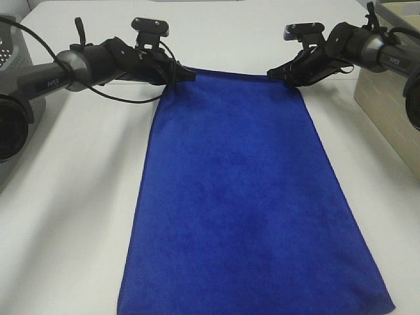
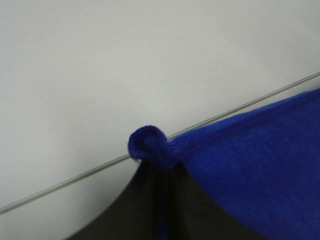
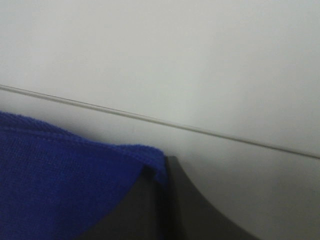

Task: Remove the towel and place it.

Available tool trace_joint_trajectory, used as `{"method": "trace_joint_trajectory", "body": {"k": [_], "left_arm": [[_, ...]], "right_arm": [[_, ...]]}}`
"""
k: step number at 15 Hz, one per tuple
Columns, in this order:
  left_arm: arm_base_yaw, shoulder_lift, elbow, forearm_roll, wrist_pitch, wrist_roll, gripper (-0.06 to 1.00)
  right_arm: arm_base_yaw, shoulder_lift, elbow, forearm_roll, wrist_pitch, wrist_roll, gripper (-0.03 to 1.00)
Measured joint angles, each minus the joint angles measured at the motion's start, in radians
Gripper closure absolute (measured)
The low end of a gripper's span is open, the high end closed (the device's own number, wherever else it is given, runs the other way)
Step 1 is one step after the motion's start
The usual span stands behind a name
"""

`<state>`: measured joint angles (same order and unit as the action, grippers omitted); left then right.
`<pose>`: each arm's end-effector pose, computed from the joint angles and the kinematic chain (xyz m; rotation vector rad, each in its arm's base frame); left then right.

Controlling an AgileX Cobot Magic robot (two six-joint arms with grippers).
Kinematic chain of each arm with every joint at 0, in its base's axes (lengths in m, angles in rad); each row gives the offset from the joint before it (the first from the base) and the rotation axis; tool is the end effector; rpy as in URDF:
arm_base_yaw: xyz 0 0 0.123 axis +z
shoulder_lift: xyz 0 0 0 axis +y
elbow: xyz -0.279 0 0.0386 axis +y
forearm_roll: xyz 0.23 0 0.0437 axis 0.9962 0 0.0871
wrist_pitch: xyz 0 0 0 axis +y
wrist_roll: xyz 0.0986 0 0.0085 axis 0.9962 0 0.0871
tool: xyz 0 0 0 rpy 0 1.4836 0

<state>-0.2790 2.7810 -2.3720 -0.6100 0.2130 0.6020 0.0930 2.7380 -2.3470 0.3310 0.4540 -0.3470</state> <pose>0.5633 -0.1739 0.0870 0.3657 2.0448 -0.2951 0.5698 0.0673 0.0840 -0.2347 2.2931 0.1882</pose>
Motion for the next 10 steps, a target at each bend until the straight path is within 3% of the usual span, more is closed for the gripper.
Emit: {"method": "trace_joint_trajectory", "body": {"k": [6,8,10], "left_arm": [[-0.001,0.018,0.000,0.010,-0.034,0.001,0.82],[0.006,0.023,0.000,0.021,-0.081,0.001,0.69],[0.014,0.029,0.000,0.026,-0.129,0.001,0.51]], "right_arm": [[0.000,0.019,-0.001,0.006,-0.022,0.000,0.93],[-0.004,0.019,-0.001,-0.003,-0.029,0.000,0.83],[-0.008,0.019,-0.001,-0.007,-0.032,0.000,0.64]]}}
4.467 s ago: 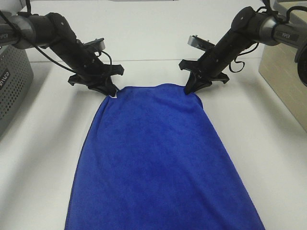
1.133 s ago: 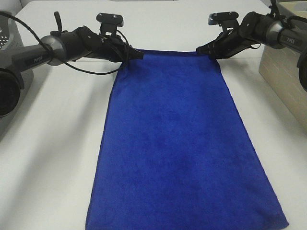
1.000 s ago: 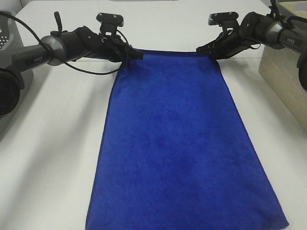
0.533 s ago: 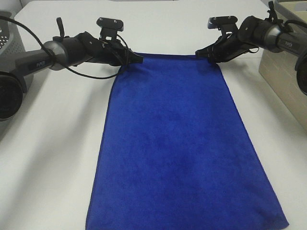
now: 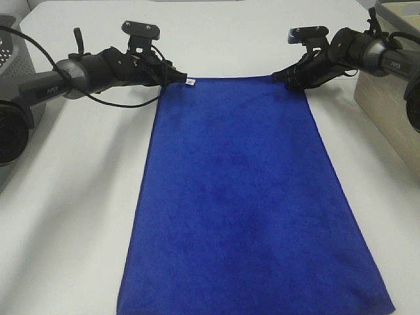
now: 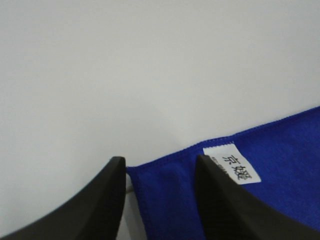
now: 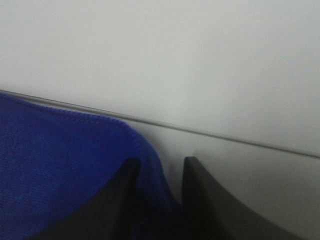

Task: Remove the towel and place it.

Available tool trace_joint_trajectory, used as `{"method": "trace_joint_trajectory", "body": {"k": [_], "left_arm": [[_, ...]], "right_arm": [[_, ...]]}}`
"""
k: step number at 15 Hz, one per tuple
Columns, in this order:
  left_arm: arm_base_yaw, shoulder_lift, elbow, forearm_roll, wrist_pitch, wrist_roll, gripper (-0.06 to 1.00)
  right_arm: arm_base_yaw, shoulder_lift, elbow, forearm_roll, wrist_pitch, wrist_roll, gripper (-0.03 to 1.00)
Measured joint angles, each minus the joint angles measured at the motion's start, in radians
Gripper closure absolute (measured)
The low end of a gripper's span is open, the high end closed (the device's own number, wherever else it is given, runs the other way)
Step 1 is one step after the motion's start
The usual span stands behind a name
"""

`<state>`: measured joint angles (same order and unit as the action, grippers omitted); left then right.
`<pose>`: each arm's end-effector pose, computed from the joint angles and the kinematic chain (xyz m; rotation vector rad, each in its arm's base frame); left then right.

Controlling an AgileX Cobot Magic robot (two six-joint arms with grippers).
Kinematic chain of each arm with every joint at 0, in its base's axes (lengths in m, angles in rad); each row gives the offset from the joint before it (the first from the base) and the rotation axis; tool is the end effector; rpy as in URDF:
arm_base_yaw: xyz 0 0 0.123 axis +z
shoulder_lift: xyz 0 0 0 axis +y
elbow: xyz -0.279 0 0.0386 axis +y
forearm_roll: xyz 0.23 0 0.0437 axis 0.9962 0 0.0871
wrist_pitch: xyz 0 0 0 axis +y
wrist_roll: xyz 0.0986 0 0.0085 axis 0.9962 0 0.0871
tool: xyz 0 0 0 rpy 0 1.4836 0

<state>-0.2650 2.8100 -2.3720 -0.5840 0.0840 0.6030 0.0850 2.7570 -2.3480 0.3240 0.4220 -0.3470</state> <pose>0.5714 -0.1599 0.0789 0.3138 1.9722 -0.2036 0.5718 0.0617 0.0754 -0.2217 2.2824 0.1683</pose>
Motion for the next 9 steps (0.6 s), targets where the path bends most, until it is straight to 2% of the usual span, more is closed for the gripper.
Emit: {"method": "trace_joint_trajectory", "body": {"k": [1,3,5,8,9], "left_arm": [[0.000,0.001,0.000,0.001,-0.009,0.000,0.49],[0.000,0.001,0.000,0.001,-0.025,-0.001,0.44],[0.000,0.001,0.000,-0.003,-0.025,-0.001,0.44],[0.000,0.001,0.000,-0.014,0.003,-0.002,0.44],[0.000,-0.002,0.000,-0.014,0.028,-0.004,0.44]], "right_arm": [[0.000,0.000,0.000,-0.002,-0.006,0.000,0.57],[0.000,0.000,0.000,-0.002,-0.037,0.000,0.38],[0.000,0.001,-0.028,-0.003,-0.037,0.000,0.32],[0.000,-0.003,-0.058,-0.003,-0.026,0.000,0.32],[0.000,-0.014,-0.058,-0.003,0.004,0.000,0.32]]}}
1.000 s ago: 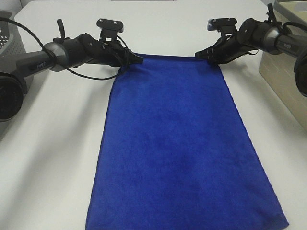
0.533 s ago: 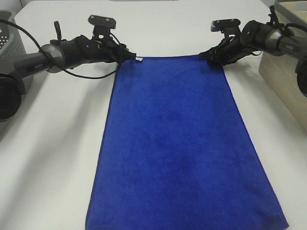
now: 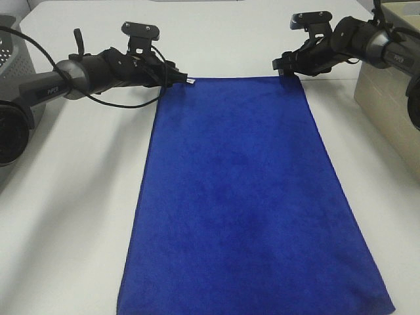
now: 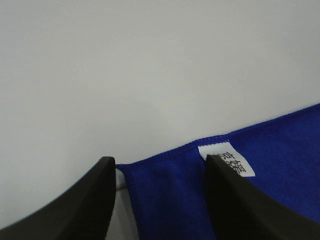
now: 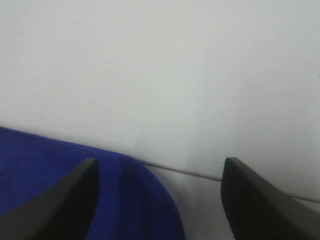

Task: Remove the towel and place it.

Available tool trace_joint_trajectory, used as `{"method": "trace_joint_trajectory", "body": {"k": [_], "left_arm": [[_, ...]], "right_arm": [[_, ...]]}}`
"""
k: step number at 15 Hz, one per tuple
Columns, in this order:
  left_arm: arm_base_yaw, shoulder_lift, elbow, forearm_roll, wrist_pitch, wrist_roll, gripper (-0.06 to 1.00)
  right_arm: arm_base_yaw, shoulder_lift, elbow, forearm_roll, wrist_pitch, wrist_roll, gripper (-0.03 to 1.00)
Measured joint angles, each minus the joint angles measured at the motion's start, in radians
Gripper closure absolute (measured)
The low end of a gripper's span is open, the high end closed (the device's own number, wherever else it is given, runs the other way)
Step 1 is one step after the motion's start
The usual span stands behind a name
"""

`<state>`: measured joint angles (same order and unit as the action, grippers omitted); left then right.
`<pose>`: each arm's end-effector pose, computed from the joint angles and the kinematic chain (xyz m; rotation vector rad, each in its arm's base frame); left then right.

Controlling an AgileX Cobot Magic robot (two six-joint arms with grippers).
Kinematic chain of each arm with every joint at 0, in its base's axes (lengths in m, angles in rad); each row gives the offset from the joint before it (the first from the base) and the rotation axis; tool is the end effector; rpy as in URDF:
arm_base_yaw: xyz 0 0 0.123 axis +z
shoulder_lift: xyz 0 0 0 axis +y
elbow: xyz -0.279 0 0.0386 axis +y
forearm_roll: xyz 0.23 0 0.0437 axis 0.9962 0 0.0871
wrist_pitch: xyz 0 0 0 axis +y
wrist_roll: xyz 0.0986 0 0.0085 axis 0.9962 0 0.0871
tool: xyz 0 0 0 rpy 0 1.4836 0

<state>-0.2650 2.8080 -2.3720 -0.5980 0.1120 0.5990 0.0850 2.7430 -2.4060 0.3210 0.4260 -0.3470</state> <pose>0.5701 -0.1612 0.0781 0.3105 1.9948 -0.2295 0.5781 0.0622 0.1009 -0.2248 2.2142 0.1631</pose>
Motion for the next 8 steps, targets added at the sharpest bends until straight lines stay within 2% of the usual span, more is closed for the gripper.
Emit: {"method": "trace_joint_trajectory", "body": {"k": [2,3,5,6,8], "left_arm": [[0.000,-0.025,0.000,0.000,0.109,-0.001,0.44],[0.000,-0.035,0.000,0.000,0.150,-0.001,0.44],[0.000,-0.104,0.000,0.030,0.333,-0.019,0.44],[0.000,-0.143,0.000,0.074,0.427,-0.054,0.44],[0.000,-0.223,0.000,0.198,0.642,-0.185,0.43]], "right_arm": [[0.000,-0.031,0.000,0.000,0.074,0.000,0.32],[0.000,-0.061,0.000,0.000,0.150,-0.004,0.32],[0.000,-0.130,-0.001,0.000,0.355,-0.007,0.32],[0.000,-0.174,-0.002,0.004,0.464,-0.007,0.32],[0.000,-0.254,-0.003,0.028,0.626,-0.007,0.32]]}}
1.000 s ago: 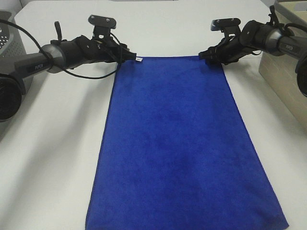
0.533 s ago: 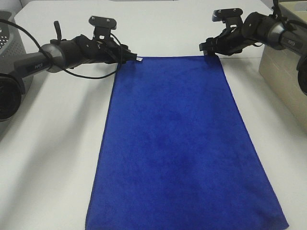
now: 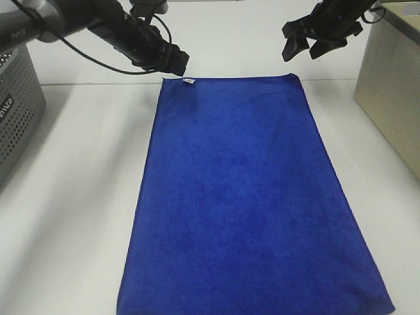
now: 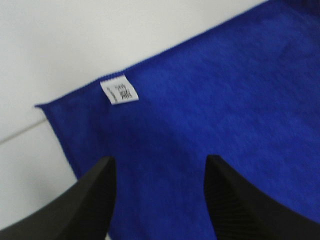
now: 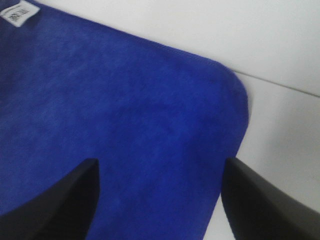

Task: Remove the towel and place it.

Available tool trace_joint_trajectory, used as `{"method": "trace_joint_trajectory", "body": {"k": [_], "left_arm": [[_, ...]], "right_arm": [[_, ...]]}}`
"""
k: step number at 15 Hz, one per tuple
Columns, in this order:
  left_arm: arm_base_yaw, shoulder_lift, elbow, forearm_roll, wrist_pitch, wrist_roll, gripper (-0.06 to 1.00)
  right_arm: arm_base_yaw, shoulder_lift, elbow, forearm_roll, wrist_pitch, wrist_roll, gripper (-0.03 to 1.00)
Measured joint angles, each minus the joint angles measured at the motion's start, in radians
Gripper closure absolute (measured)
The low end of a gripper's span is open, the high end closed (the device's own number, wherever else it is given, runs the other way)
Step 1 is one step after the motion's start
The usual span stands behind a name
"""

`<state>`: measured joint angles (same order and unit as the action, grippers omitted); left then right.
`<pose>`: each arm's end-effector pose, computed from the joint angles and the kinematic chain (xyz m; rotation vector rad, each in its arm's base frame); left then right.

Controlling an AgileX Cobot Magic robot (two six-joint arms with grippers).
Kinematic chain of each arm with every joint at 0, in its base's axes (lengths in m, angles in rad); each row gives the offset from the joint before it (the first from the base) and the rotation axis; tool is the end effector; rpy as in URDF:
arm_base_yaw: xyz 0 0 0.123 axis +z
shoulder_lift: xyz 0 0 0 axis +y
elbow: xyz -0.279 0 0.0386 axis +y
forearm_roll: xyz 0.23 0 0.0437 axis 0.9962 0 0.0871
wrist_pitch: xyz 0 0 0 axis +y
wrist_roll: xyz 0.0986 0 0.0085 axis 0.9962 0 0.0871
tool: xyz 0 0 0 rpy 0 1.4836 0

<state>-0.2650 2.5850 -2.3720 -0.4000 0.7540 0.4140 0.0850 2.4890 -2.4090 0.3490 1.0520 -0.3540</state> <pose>0.5287 -0.1708 0.1607 0.5768 2.3367 -0.3943 0.5230 0.0741 0.2065 -0.4411 2.5190 0.3549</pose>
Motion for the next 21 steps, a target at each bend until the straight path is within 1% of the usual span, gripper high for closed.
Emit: {"method": "trace_joint_trajectory", "body": {"k": [1,2,3,4,5,6,8,10,11,14,16,17,19,21], "left_arm": [[0.000,-0.042,0.000,0.079,0.117,-0.084,0.41],[0.000,-0.080,-0.001,0.154,0.213,-0.168,0.39],[0.000,-0.112,-0.001,0.209,0.304,-0.272,0.37],[0.000,-0.143,-0.001,0.251,0.367,-0.357,0.37],[0.000,-0.178,-0.001,0.291,0.410,-0.420,0.37],[0.000,-0.213,-0.001,0.321,0.442,-0.463,0.37],[0.000,-0.272,-0.002,0.374,0.455,-0.480,0.36],[0.008,-0.330,-0.002,0.454,0.458,-0.486,0.36],[0.052,-0.386,0.002,0.490,0.459,-0.490,0.36],[0.151,-0.509,0.070,0.494,0.459,-0.490,0.36],[0.226,-0.629,0.200,0.489,0.459,-0.504,0.36],[0.242,-0.665,0.244,0.485,0.459,-0.506,0.36],[0.318,-0.818,0.439,0.480,0.459,-0.512,0.36],[0.364,-0.993,0.671,0.479,0.453,-0.522,0.36]], "right_arm": [[0.000,-0.036,0.000,0.008,0.052,0.001,0.31],[0.000,-0.079,0.000,0.009,0.104,0.002,0.29],[0.000,-0.115,0.000,0.000,0.144,0.002,0.25],[0.003,-0.152,0.000,-0.027,0.151,0.003,0.20],[0.007,-0.185,0.000,-0.061,0.159,0.014,0.18],[0.008,-0.213,0.000,-0.093,0.160,0.055,0.17],[0.008,-0.284,0.000,-0.179,0.165,0.136,0.16],[0.007,-0.350,0.000,-0.250,0.166,0.187,0.16],[0.007,-0.435,0.035,-0.257,0.166,0.211,0.16],[0.007,-0.642,0.260,-0.317,0.166,0.239,0.16],[0.007,-0.808,0.450,-0.372,0.166,0.274,0.16],[0.007,-0.852,0.499,-0.385,0.166,0.288,0.16],[0.007,-1.020,0.669,-0.393,0.167,0.331,0.16],[0.007,-1.177,0.837,-0.393,0.168,0.368,0.16]]}}
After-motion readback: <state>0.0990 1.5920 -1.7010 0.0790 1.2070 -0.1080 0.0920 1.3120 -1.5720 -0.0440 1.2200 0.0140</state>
